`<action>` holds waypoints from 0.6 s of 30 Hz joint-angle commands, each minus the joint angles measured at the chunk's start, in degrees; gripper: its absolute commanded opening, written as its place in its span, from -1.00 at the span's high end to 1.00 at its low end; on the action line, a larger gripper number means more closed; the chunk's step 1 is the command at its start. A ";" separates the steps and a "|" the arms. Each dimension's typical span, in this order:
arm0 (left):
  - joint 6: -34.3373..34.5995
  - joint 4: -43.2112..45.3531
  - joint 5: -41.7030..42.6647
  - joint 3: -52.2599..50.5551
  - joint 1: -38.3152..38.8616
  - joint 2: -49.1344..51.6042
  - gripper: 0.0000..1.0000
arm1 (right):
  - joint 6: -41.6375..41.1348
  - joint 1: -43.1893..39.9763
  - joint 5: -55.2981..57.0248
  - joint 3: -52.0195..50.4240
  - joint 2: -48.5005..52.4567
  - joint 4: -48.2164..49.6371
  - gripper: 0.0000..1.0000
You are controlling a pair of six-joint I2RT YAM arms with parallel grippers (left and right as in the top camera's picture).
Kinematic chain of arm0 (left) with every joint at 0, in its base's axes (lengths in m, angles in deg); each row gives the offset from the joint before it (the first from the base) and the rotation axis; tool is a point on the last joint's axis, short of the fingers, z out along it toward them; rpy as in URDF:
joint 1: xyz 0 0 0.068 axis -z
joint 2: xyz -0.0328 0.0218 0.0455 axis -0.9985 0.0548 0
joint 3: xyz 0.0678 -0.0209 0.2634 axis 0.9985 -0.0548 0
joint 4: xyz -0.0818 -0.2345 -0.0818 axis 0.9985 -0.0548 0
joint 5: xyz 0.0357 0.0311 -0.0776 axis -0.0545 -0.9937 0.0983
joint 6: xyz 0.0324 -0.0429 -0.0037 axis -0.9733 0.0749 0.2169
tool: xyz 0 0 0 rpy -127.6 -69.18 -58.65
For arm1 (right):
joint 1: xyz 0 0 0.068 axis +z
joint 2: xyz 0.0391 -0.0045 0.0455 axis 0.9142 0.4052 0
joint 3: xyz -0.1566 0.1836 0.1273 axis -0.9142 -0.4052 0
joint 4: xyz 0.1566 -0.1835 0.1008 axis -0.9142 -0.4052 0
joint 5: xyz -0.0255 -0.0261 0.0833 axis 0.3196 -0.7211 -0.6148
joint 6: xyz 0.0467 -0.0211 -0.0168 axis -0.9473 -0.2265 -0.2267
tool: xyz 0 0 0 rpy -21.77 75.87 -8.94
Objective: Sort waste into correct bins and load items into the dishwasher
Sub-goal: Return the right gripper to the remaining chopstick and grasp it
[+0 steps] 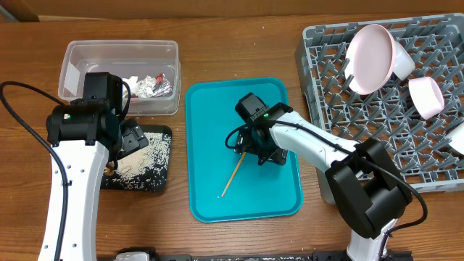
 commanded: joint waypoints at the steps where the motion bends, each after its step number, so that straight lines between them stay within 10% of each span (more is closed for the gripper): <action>1: 0.37 0.04 0.02 0.13 -0.09 -0.20 -1.00 | -0.94 0.24 0.07 -1.14 3.23 -0.07 -0.84; 18: 0.35 0.07 0.02 0.13 -0.09 -0.17 -1.00 | -2.43 0.17 -3.15 -1.11 4.48 -2.58 -0.80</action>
